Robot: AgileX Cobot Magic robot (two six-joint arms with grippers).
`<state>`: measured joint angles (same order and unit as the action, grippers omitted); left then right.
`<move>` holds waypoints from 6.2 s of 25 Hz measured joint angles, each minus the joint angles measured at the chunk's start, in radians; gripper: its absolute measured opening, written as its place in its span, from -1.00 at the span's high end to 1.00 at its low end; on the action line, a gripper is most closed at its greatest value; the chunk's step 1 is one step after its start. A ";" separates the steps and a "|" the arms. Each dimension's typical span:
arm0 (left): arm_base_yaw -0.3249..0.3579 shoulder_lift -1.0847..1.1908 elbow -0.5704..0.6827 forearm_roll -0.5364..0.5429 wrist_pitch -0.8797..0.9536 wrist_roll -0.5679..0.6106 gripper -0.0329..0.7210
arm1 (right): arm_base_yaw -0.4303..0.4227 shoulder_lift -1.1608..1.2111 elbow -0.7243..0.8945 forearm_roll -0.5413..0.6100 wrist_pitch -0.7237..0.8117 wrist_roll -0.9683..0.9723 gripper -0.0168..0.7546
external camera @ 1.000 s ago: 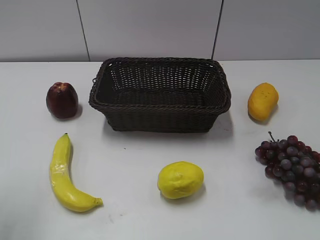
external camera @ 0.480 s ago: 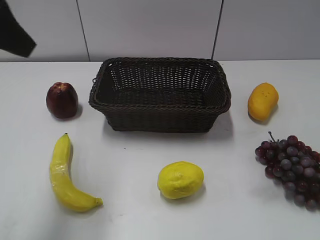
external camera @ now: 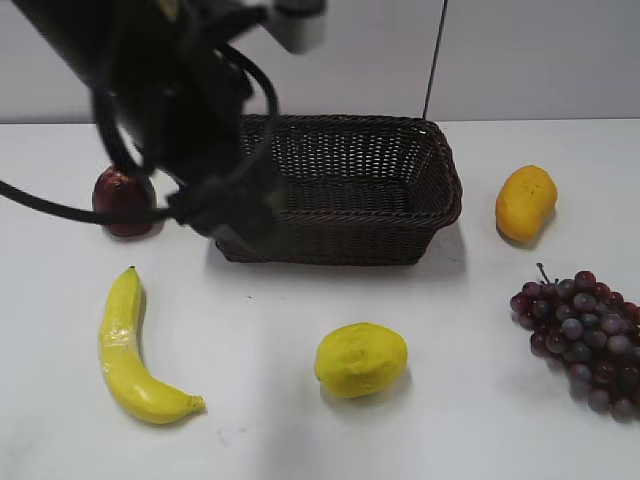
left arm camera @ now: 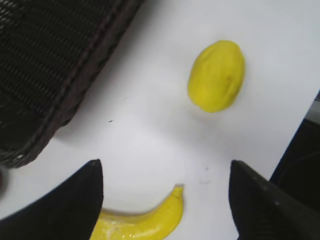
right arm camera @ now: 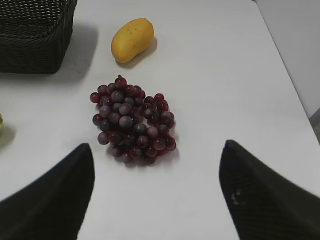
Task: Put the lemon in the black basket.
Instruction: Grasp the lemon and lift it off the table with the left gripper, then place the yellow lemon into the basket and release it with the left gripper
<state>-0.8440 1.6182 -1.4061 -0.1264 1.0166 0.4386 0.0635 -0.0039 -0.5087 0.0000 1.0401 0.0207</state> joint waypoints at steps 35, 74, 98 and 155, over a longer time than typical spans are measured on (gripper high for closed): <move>-0.112 0.538 -0.206 -0.031 -0.065 0.132 -0.65 | 0.000 0.000 0.000 0.000 0.000 0.000 -0.57; -0.112 0.488 -0.577 -0.073 0.188 0.120 -0.54 | 0.000 0.000 0.000 0.000 0.000 0.000 -0.57; 0.186 0.464 -0.606 0.022 0.147 0.071 -0.54 | 0.000 0.000 0.000 0.000 0.000 0.000 -0.57; 0.233 0.732 -0.834 -0.060 0.001 0.004 -0.84 | 0.000 0.000 0.000 0.000 0.000 0.000 -0.57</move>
<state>-0.6112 2.3499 -2.2397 -0.1868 1.0176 0.4421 0.0635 -0.0039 -0.5087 0.0000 1.0401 0.0207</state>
